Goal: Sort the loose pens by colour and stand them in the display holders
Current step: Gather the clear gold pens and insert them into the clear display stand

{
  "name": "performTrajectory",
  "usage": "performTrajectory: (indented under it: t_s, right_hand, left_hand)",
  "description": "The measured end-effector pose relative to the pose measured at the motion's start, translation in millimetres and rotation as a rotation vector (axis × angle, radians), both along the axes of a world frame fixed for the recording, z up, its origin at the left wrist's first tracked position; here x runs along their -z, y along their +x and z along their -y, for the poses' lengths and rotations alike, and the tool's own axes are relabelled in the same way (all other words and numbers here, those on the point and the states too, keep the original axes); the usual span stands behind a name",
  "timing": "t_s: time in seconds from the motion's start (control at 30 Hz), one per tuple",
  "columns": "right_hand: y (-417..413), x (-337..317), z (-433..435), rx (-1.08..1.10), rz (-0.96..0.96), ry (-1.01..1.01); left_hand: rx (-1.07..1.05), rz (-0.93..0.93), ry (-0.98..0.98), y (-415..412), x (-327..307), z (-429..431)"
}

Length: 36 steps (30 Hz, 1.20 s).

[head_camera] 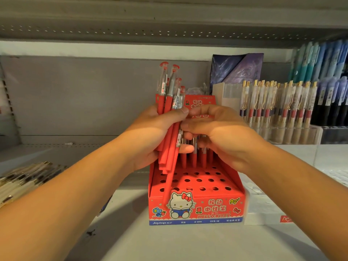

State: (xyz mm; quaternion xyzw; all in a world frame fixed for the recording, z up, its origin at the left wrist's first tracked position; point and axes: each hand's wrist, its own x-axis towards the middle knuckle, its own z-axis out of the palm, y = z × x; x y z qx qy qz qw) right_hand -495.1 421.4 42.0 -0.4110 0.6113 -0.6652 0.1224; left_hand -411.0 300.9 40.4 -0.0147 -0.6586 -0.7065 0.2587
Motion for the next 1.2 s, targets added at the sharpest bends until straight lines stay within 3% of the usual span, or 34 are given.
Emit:
performTrajectory:
  t_s: [0.2,0.33,0.5,0.67,0.87,1.2]
  right_hand:
    - [-6,-15,-10,-0.045,0.086,-0.242]
    - [-15,-23,-20,0.082,-0.024,-0.248]
    - [-29,-19,-18,0.475,-0.463,0.005]
    - [-32,-14,-15,0.616,-0.702,0.144]
    - [-32,-8,-15,0.666,-0.808,0.329]
    - [-33,-18,-2,0.808,-0.955,0.867]
  left_hand:
    - [-0.040,0.003,0.012,3,-7,7]
    - [-0.148,0.016,-0.057,3,-8,11]
    - [-0.072,-0.007,-0.053,3,-8,11]
    - [-0.063,0.007,-0.074,4,-7,10]
    - [-0.063,0.011,-0.075,4,-7,12]
    - [-0.006,0.029,-0.080,6,-7,18]
